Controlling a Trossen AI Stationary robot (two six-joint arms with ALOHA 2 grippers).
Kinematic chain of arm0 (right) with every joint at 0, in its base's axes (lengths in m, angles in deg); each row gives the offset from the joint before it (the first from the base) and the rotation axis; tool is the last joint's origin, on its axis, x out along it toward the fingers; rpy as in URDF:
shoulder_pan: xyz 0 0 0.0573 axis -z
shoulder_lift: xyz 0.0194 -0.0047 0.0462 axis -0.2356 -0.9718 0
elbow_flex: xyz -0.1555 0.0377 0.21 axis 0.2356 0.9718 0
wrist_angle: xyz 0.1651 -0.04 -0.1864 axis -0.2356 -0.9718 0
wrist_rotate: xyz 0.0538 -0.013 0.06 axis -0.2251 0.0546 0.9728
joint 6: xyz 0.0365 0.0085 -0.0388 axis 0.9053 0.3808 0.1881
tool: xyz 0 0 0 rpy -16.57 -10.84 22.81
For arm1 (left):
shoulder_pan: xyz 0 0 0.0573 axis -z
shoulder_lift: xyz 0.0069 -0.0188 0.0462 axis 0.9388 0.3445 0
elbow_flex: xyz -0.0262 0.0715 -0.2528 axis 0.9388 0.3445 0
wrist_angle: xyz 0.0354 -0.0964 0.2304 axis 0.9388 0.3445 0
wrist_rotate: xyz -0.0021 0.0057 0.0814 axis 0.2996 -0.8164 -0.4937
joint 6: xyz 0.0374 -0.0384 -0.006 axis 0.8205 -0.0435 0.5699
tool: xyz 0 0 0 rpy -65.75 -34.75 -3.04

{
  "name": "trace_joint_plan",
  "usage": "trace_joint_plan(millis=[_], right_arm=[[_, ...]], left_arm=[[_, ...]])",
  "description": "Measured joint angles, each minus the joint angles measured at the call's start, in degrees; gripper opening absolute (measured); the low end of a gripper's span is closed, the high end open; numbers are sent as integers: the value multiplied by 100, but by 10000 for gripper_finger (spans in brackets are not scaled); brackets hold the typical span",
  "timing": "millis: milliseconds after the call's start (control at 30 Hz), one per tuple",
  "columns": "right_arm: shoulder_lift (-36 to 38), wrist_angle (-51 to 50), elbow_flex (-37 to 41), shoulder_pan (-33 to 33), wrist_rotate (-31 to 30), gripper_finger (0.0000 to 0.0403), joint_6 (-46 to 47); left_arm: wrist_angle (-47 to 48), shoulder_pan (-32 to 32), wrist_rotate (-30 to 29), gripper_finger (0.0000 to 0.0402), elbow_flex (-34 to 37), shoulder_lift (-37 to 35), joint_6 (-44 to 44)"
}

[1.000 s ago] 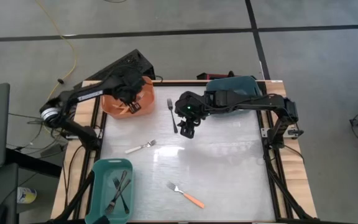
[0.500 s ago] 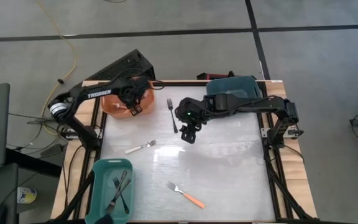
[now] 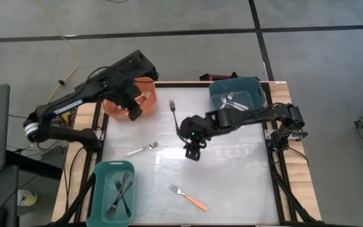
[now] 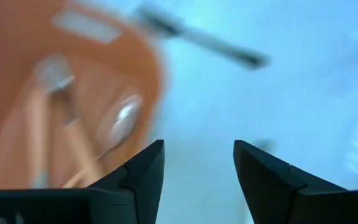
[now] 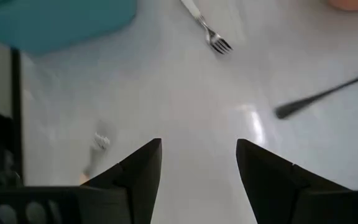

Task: Sort silverware by color (type)
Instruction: Put the black fork into the green bin

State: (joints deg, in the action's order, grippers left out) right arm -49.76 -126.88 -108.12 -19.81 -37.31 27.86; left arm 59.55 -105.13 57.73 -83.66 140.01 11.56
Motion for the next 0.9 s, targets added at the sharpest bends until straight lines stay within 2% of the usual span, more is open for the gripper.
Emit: trace_joint_plan(millis=[67, 133, 233, 367, 600, 900], right_arm=[[-9, 441, 167, -19, -208, 232, 445], [-6, 999, 377, 50, -672, 230, 1026], [-5, 1804, 755, 298, -1225, 227, 1677], [-113, 2621, 1064, 808, -1336, 226, 2294], [-1065, 2481, 945, 1554, -1303, 226, 2631], [-2105, 2289, 575, 1885, -1181, 225, 2892]], left_arm=[[-153, 222, 416, 175, 0, -300, 0], [-251, 505, 611, 174, 0, -568, -4], [-278, 976, 585, 174, 0, -864, -63], [-285, 1545, 306, 174, 0, -1115, -256], [-342, 2253, -269, 174, 2, -1259, -558], [-325, 2717, -749, 174, 4, -1259, -1037]])
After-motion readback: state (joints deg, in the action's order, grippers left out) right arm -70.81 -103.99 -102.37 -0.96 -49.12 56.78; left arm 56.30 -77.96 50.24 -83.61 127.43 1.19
